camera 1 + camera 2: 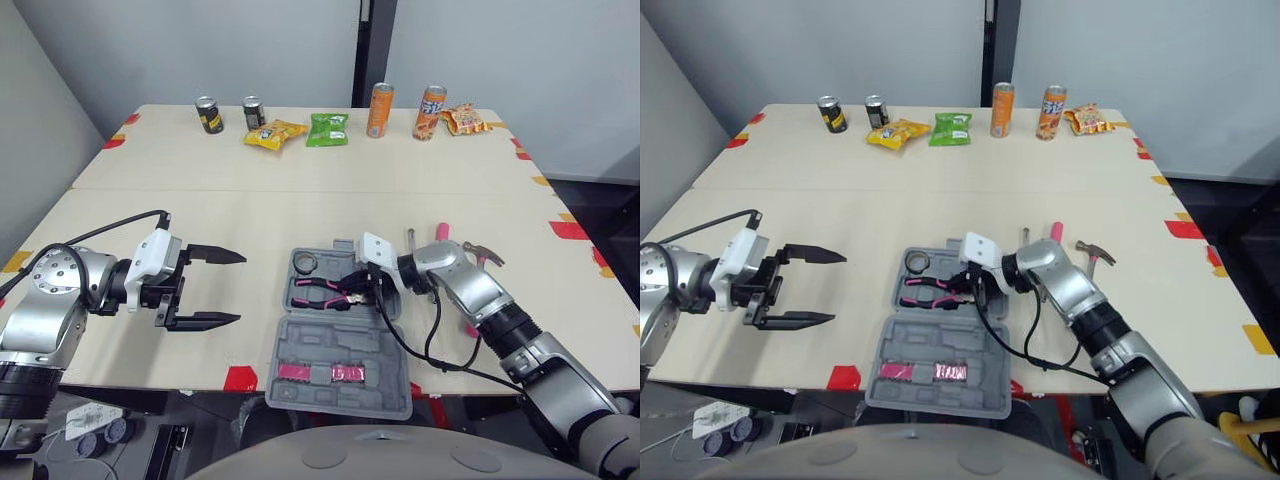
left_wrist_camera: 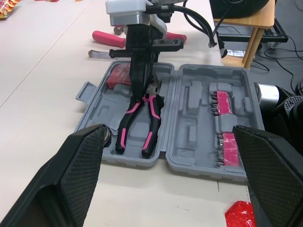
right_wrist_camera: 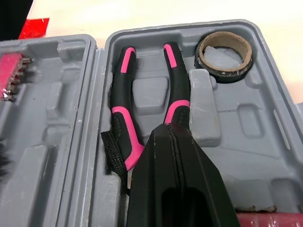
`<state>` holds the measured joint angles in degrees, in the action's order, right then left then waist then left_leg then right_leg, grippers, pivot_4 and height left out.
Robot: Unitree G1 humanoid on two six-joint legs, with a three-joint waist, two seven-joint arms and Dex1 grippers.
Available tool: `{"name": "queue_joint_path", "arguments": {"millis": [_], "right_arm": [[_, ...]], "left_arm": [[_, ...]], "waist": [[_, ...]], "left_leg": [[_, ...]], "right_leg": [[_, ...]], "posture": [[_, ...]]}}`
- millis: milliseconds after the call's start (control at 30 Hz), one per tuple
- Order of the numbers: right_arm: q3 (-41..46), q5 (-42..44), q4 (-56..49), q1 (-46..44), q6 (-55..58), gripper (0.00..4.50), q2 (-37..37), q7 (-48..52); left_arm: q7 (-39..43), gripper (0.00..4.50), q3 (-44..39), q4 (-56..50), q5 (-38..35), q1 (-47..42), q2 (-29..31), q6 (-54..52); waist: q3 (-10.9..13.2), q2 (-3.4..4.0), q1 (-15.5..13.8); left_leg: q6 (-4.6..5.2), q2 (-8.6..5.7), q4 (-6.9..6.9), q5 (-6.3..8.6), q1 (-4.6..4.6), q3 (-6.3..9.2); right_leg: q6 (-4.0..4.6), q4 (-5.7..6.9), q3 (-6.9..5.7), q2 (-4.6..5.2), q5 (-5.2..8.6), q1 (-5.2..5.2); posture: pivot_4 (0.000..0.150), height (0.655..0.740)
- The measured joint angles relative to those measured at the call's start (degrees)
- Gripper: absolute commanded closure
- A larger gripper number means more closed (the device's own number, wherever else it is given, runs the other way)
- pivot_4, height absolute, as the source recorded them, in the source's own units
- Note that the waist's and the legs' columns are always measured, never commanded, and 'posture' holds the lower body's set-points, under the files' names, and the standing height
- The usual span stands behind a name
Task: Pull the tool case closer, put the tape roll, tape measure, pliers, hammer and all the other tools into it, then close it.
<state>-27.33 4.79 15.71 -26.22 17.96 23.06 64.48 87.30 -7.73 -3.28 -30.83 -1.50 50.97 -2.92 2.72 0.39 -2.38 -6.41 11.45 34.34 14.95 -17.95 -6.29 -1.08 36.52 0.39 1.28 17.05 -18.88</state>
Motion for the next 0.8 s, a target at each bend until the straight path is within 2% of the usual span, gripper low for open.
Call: {"name": "queue_joint_path", "arguments": {"millis": [200, 367, 800], "right_arm": [[0.0, 0.0, 0.0, -0.4, 3.4, 4.47, 0.0, 0.7], [0.0, 0.0, 0.0, -0.4, 5.2, 4.47, 0.0, 0.8], [0.0, 0.1, -0.8, -0.4, 8.2, 4.47, 0.0, 1.8]], "left_arm": [[-0.1, 0.00, 0.1, 0.0, 0.1, 0.0, -0.2, 0.0], [-0.1, 0.00, 0.5, 0.0, 0.1, 0.0, -0.3, 0.0], [-0.1, 0.00, 1.2, 0.0, 0.2, 0.0, -0.3, -0.1]], "waist": [[-0.5, 0.09, -0.1], [-0.5, 0.13, -0.2], [-0.6, 0.24, -0.2]], "left_leg": [[-0.01, 0.01, -0.19, 0.04, 0.13, 0.06], [-0.13, 0.07, -0.69, 0.41, 0.91, -0.02], [0.04, 0.02, -1.17, 0.45, 1.02, -0.31]], "right_leg": [[0.00, -0.42, -0.15, 0.04, 0.00, 0.28], [0.25, -0.89, -0.17, 0.20, 0.18, 1.03], [0.28, -1.40, -0.18, 0.34, 0.22, 1.09]], "posture": [[0.150, 0.7400], [0.150, 0.7400], [0.150, 0.7400]]}}
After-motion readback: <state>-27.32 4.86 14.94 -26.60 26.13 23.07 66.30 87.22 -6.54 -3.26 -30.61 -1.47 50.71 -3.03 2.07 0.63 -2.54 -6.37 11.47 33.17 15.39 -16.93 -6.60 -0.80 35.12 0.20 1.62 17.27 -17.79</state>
